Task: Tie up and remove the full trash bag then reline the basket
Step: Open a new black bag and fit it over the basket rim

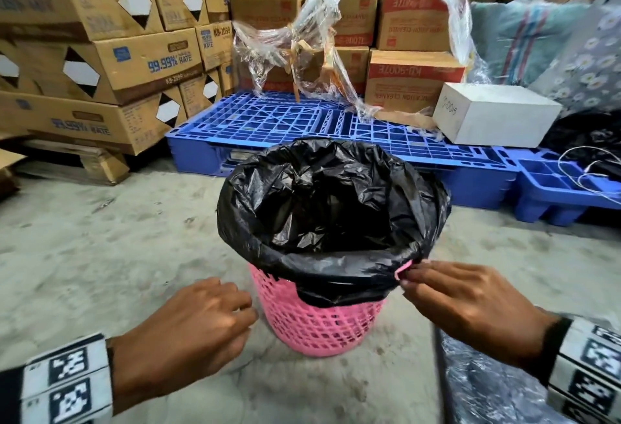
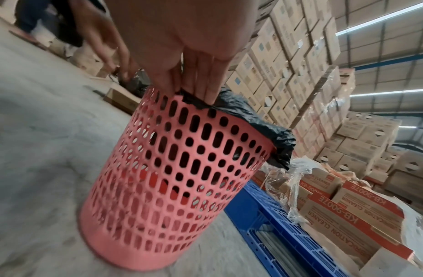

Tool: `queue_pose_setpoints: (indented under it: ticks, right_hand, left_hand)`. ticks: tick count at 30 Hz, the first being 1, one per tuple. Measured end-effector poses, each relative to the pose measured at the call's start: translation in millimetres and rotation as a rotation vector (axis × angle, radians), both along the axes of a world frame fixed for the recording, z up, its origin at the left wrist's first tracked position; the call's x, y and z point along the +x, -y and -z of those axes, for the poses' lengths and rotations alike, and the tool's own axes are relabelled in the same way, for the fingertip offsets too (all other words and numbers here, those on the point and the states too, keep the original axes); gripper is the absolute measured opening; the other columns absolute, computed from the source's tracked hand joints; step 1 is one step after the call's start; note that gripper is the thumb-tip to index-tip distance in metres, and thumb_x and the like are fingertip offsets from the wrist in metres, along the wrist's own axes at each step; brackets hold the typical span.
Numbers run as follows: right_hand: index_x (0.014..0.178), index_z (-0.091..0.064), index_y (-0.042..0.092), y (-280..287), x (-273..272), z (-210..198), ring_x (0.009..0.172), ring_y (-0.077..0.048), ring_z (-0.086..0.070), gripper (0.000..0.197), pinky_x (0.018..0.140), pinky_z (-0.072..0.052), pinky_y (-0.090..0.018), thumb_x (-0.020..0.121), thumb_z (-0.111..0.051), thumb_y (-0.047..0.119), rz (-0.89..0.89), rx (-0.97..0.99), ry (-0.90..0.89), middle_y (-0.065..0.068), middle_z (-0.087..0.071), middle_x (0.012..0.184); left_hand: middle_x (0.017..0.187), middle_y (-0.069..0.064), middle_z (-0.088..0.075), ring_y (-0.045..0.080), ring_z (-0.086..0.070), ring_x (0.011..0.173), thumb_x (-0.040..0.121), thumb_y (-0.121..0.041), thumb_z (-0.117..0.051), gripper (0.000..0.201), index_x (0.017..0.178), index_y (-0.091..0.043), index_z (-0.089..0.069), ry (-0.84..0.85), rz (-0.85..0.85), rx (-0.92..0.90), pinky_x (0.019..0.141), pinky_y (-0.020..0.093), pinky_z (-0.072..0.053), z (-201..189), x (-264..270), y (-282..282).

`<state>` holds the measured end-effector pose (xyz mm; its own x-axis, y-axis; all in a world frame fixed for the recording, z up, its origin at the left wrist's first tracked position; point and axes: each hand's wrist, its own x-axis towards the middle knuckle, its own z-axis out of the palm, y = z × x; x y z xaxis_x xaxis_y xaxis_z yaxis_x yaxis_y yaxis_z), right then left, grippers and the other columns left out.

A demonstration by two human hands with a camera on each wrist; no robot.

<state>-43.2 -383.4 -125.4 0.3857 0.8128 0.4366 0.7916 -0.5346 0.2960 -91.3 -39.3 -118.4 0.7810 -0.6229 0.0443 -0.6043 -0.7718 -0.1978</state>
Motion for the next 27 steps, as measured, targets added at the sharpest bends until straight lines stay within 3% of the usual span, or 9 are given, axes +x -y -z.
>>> queue_pose_setpoints:
  ticks: [3,5,7,9,12,14,17,23,27]
  right_hand:
    - [0.089,-0.065,0.009,0.2,-0.3,5.9,0.094,-0.022,-0.071,0.03,0.065,-0.061,-0.032,0.094,-0.035,0.013,0.018,-0.082,-0.05,-0.009,-0.074,0.101]
    - [0.089,-0.064,0.01,-1.4,0.1,2.5,0.089,-0.023,-0.071,0.037,0.061,-0.059,-0.033,0.097,-0.028,0.015,0.04,-0.091,-0.103,-0.008,-0.073,0.097]
    - [0.087,-0.065,0.009,-2.5,-2.3,-7.3,0.076,-0.024,-0.07,0.025,0.053,-0.056,-0.035,0.093,-0.042,0.015,0.054,-0.018,-0.165,-0.007,-0.071,0.091]
    - [0.084,-0.067,0.011,1.0,-2.1,-17.1,0.068,-0.023,-0.067,0.017,0.05,-0.055,-0.033,0.088,-0.053,0.019,0.079,0.132,-0.171,-0.005,-0.07,0.088]
    - [0.085,-0.067,0.014,7.0,6.3,-30.7,0.075,-0.024,-0.065,0.019,0.057,-0.055,-0.034,0.087,-0.059,0.031,0.121,0.247,-0.154,-0.003,-0.068,0.088]
    - [0.099,-0.064,0.016,10.0,16.2,-34.4,0.084,-0.023,-0.062,0.027,0.064,-0.056,-0.037,0.085,-0.059,0.039,0.138,0.205,-0.203,-0.003,-0.066,0.096]
    - [0.118,-0.059,0.018,13.6,35.1,-38.4,0.096,-0.022,-0.059,0.05,0.077,-0.054,-0.035,0.079,-0.061,0.049,0.19,0.05,-0.309,-0.003,-0.064,0.109]
    - [0.085,-0.067,0.021,1.5,48.4,-29.9,0.072,-0.025,-0.061,0.033,0.067,-0.036,-0.032,0.082,-0.044,0.044,0.228,-0.059,-0.136,0.002,-0.067,0.076]
    - [0.102,-0.069,0.013,-2.9,30.5,-21.6,0.077,-0.026,-0.067,0.037,0.065,-0.054,-0.034,0.088,-0.046,0.038,0.121,0.049,-0.152,-0.003,-0.073,0.091]
  left_hand:
    - [0.069,-0.003,-0.06,0.02,-0.055,0.062,0.088,-0.032,-0.048,0.024,0.074,-0.019,-0.063,0.11,0.09,-0.182,0.059,0.03,-0.038,-24.6,1.0,19.1]
    - [0.072,0.001,-0.06,0.021,-0.053,0.064,0.088,-0.03,-0.051,0.023,0.078,-0.015,-0.065,0.185,0.146,-0.261,0.058,0.031,-0.04,-39.7,5.1,33.0]
    - [0.082,0.004,-0.06,0.021,-0.053,0.071,0.085,-0.035,-0.056,0.022,0.089,-0.014,-0.064,0.217,0.16,-0.281,0.061,0.03,-0.036,-48.9,15.6,42.4]
    - [0.097,0.003,-0.06,0.02,-0.053,0.086,0.081,-0.048,-0.056,0.04,0.105,-0.016,-0.058,0.17,0.134,-0.244,0.069,0.029,-0.034,-52.4,26.9,48.6]
    - [0.106,-0.002,-0.06,0.018,-0.054,0.098,0.078,-0.063,-0.048,0.058,0.116,-0.021,-0.055,0.043,0.107,-0.206,0.077,0.031,-0.035,-47.5,40.0,57.1]
    - [0.1,-0.005,-0.064,0.017,-0.057,0.095,0.077,-0.067,-0.041,0.058,0.112,-0.023,-0.058,-0.028,0.077,-0.218,0.078,0.032,-0.041,-43.9,45.3,61.8]
    - [0.08,-0.006,-0.065,0.018,-0.061,0.079,0.078,-0.063,-0.036,0.048,0.088,-0.023,-0.062,-0.039,0.081,-0.209,0.067,0.033,-0.049,-38.5,49.2,63.7]
    - [0.056,-0.003,-0.056,0.022,-0.053,0.049,0.068,-0.032,-0.059,0.02,0.067,-0.019,-0.044,0.073,0.157,-0.031,0.044,0.03,-0.048,-32.1,51.5,57.4]
    - [0.058,-0.003,-0.057,0.023,-0.055,0.05,0.066,-0.03,-0.061,0.023,0.069,-0.02,-0.041,0.068,0.17,0.007,0.045,0.03,-0.048,-37.6,53.4,45.8]
